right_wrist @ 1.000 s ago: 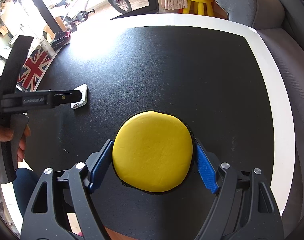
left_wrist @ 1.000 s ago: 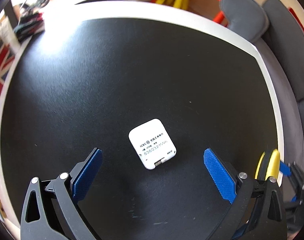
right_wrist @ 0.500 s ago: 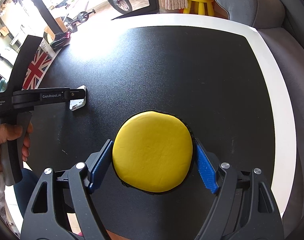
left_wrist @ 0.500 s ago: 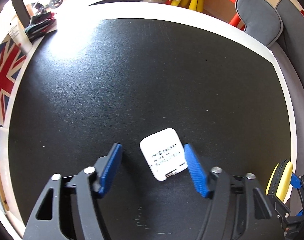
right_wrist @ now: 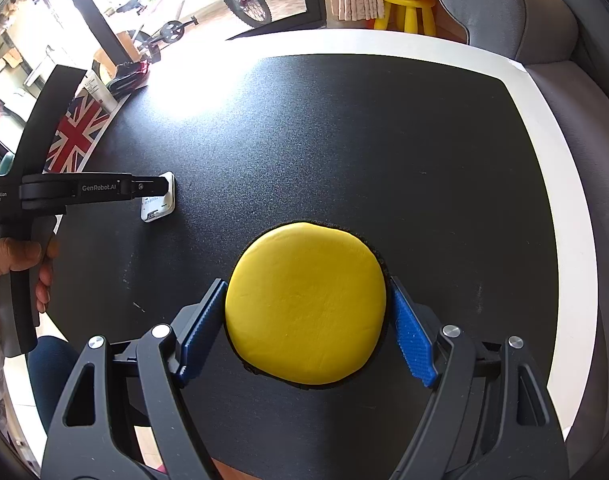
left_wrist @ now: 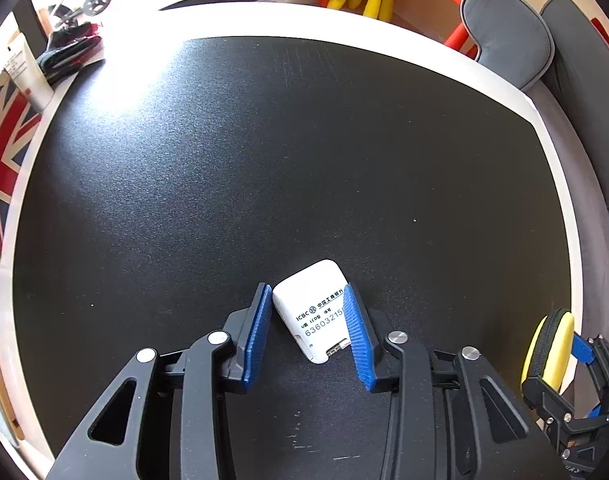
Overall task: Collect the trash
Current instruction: 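Grasp the small white box with the left gripper while the right holds the yellow case, then carry the white box and yellow case over the pink bin with both grippers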
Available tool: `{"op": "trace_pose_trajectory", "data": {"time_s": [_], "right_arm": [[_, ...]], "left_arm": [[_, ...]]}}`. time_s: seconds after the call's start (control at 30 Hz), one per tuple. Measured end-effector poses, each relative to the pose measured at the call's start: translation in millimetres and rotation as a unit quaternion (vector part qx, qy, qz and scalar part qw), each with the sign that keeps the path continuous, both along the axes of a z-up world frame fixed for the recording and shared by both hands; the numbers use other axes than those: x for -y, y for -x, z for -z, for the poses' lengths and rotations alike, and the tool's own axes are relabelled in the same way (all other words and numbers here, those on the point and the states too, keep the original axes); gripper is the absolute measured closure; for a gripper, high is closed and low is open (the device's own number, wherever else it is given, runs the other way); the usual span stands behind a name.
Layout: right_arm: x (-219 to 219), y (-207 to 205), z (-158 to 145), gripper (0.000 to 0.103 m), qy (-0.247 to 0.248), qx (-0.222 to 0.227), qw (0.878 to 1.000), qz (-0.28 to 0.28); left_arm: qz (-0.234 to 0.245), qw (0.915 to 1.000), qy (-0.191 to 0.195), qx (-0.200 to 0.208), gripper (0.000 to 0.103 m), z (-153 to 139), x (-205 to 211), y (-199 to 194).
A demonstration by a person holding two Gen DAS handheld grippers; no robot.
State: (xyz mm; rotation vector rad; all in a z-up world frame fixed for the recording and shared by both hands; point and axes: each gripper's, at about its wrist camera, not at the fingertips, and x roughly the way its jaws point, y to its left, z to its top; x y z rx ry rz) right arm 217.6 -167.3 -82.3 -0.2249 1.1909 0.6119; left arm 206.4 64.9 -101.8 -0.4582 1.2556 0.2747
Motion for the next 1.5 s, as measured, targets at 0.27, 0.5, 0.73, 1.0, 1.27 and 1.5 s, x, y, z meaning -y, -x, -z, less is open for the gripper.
{"op": "trace_pose_trajectory", "data": {"time_s": [0.27,0.5,0.73,1.0,1.27,1.5], "right_arm": [[0.2,0.4,2.7,0.025,0.000,-0.002,1.000,-0.001],[2.8,-1.2,3.0,0.025,-0.002,-0.001,1.000,0.001],[5.5,-1.0,2.9,0.025,-0.006,-0.002,1.000,-0.001],[9.3,-3.9,3.0,0.025,-0.011,-0.001,1.000,0.001],[9.3,-5.9,5.4,0.025,-0.016,-0.003,1.000,-0.001],[3.6,-4.2,4.2,0.025,-0.020,-0.001,1.000,-0.006]], "left_arm": [[-0.013,0.9998,0.014,-0.002,0.071,2.1,5.3,-6.7],[-0.048,0.9982,0.036,-0.001,0.034,0.4,3.5,-0.8],[-0.074,0.9964,0.028,-0.029,0.017,4.7,9.5,-11.5],[-0.077,0.9958,-0.004,-0.051,0.018,12.4,23.1,-19.0],[-0.051,0.9945,-0.060,-0.070,0.057,9.2,29.3,-25.8],[-0.014,0.9981,-0.045,-0.040,0.062,8.8,21.5,-25.2]]}}
